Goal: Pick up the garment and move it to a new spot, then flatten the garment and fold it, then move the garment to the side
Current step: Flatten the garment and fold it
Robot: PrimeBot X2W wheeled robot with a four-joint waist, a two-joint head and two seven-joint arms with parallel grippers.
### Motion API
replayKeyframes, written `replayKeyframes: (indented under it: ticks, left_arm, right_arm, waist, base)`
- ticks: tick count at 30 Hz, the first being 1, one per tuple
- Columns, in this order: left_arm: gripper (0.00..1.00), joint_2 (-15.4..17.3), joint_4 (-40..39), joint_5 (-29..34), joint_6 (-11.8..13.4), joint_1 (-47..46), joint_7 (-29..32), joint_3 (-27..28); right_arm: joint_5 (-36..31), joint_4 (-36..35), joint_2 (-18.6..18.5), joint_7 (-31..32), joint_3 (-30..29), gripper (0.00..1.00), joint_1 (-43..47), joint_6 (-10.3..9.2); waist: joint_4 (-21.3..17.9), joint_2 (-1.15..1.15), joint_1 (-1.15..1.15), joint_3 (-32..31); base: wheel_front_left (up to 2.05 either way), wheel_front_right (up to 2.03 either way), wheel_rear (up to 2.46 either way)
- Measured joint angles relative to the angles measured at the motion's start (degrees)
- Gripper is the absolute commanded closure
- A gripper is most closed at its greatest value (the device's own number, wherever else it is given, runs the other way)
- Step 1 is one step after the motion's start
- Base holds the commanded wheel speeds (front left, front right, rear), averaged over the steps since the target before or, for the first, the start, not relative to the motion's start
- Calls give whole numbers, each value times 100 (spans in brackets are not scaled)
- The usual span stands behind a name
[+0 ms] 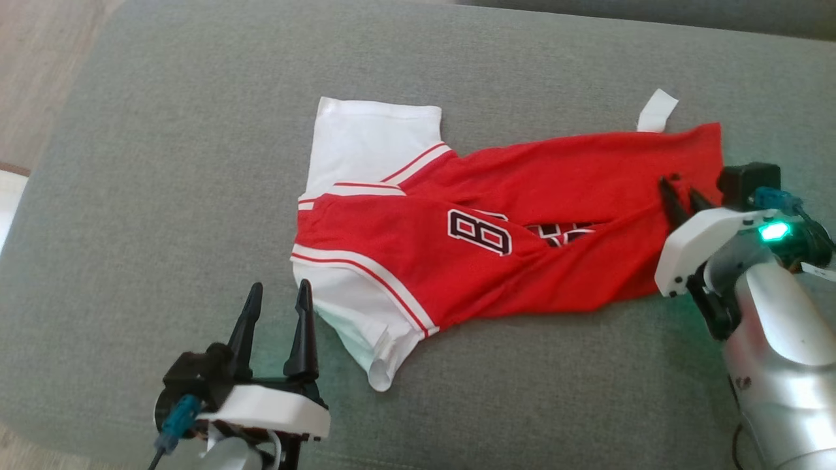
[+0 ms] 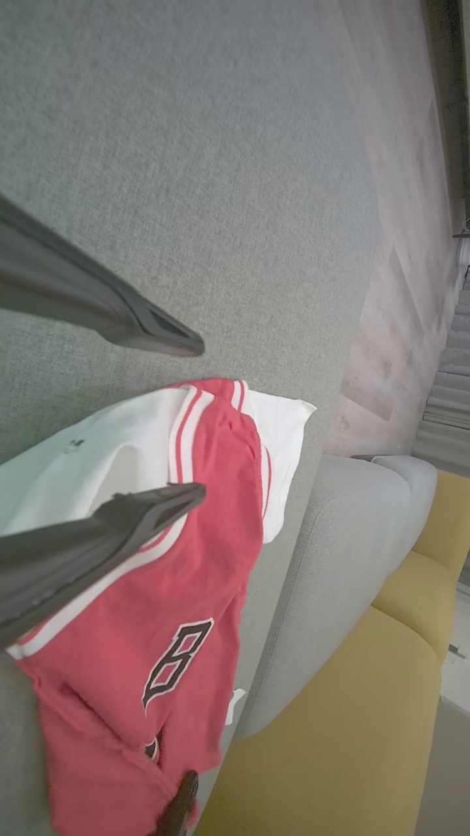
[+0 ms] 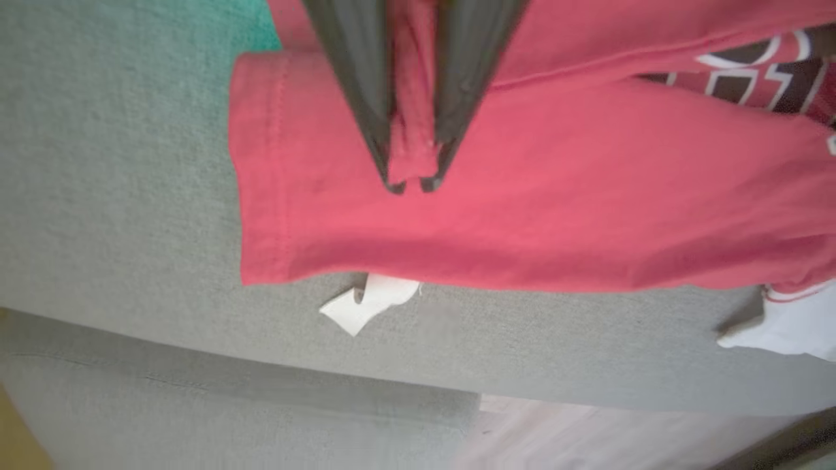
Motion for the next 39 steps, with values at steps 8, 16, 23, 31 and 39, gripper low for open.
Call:
replayKeyframes:
  ticks: [8,16,23,31,39]
  left_arm:
    - [0,5,33,0,1,-4,-37,3]
    - [0,33,7,-2,57,0,-35,12]
    - [0,74,-58,-2,99,7,-30,10]
    - [0,124,-80,-9,109,35,-10,8]
    - [0,146,-66,-108,132,76,-8,31]
  right_arm:
    - [100,-148,0,-371,189,100,-85,0]
    - [133,-966,81,-630,90,97,369,0]
    - [-163,-1748,349,-844,-336,100,1391,0]
    - [-331,-2553,733,-1024,-706,0,2696,0]
    - [-417,-2877,856,-1123,-1099,0,3271,0]
  waist:
    - [-225,0,0,-55]
    - [-591,0,-1,-183]
    - [-857,0,-1,-280]
    - [-1060,0,-1,-335]
    - [-1063,0,-1,-484]
  base:
    - [0,0,0]
    - [0,0,0]
    - [0,0,0]
    - [0,0,0]
    - [0,0,0]
